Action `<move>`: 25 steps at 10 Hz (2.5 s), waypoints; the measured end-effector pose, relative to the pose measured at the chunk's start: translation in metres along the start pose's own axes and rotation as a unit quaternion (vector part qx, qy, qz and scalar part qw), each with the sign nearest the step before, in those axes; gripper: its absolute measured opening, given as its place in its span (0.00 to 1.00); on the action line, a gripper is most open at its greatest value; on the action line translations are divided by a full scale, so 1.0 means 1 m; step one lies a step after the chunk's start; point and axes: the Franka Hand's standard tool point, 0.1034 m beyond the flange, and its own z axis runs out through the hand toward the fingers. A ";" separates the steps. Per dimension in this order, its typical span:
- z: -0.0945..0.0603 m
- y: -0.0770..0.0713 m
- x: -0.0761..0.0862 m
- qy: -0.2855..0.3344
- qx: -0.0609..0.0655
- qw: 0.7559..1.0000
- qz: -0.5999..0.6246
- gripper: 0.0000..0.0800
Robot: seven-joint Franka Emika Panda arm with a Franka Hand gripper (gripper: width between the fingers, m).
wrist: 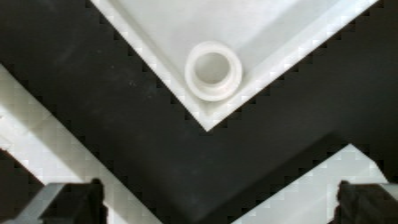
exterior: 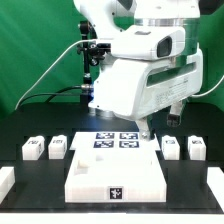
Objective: Assemble one leg
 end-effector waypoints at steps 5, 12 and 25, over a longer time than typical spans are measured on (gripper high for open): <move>0.000 0.000 0.000 0.000 0.000 1.000 0.000 0.81; 0.000 0.000 0.000 0.000 0.000 1.000 0.000 0.81; 0.106 -0.067 -0.157 -0.002 0.026 0.938 -0.347 0.81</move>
Offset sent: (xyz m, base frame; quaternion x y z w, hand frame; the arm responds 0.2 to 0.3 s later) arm 0.0000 0.0000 0.0000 0.0000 0.0000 0.0000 1.0000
